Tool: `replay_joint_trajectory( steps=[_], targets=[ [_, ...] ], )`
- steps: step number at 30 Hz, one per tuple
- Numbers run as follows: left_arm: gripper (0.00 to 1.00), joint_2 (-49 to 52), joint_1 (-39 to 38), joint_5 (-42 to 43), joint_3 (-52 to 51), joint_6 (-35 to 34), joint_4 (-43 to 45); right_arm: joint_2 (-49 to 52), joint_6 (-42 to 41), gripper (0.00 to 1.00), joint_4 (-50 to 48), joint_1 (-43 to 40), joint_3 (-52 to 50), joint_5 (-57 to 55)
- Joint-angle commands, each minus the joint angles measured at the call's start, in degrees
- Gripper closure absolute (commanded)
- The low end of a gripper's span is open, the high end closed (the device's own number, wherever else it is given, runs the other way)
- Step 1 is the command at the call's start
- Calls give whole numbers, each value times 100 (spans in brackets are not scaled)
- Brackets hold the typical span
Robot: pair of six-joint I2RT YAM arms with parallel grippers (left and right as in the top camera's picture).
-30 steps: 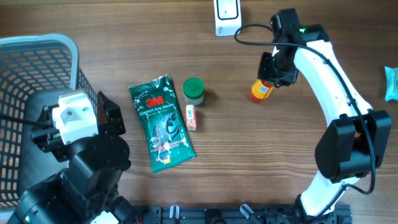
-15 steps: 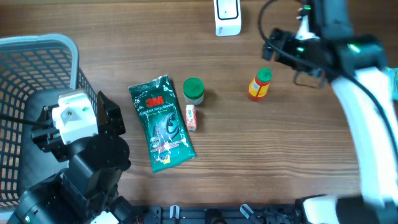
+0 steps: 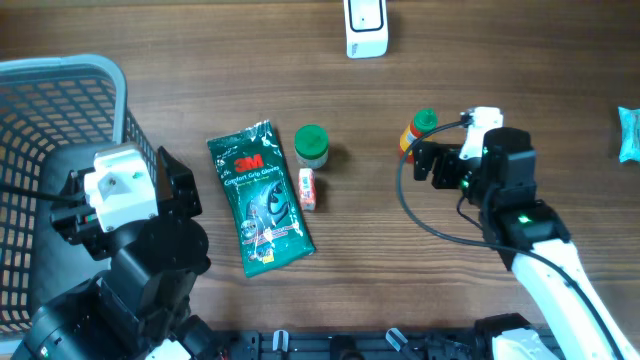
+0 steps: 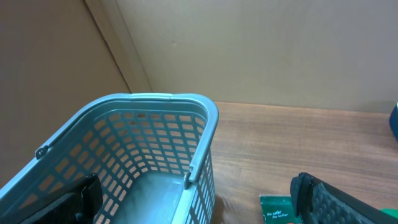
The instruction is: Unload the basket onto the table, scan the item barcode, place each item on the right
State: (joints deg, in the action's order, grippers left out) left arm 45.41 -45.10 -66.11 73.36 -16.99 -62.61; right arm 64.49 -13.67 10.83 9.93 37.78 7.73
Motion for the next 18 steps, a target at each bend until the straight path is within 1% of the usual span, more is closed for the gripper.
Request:
replay_joint_trajectory(
  steps=[1,2,4,5,7,8,9,10,12,13,14,15,16,17,18],
  targets=[
    [0,-13,-7,7,4,28,17,592,433,0,-334,-22,-105,380],
    [0,-13,-7,7,4,28,17,634,192,0,-361,-31,-103,520],
    [0,-13,-7,7,4,28,17,555,-931,0,-238,-243,-52,1401],
    [0,-13,-7,7,4,28,17,483,-1537,0,-114,-474,4,2151],
    [0,-13,-7,7,4,28,17,306,-2363,0,-114,-1266,50,4057],
    [0,-13,-7,7,4,28,17,249,-2708,0,-111,-1751,50,5077],
    [0,-13,-7,7,4,28,17,245,-2693,0,-111,-2072,48,5556],
    [0,-13,-7,7,4,28,17,247,-2708,0,-107,-2391,46,5641],
    [0,-13,-7,7,4,28,15,249,-4133,0,-109,-2940,46,5637],
    [0,-13,-7,7,4,28,15,269,-5115,0,-120,-3141,46,5639],
    [0,-13,-7,7,4,28,17,269,-5471,0,-157,-3209,46,5523],
    [0,-13,-7,7,4,28,17,269,-5261,0,-168,-3285,46,4918],
    [0,-13,-7,7,4,28,17,269,-5510,0,-107,-3281,46,4542],
    [0,-13,-7,9,4,28,15,269,-5917,0,22,-3265,44,4365],
    [0,-13,-7,7,4,28,17,319,-6647,0,153,-3265,44,4518]
  ],
)
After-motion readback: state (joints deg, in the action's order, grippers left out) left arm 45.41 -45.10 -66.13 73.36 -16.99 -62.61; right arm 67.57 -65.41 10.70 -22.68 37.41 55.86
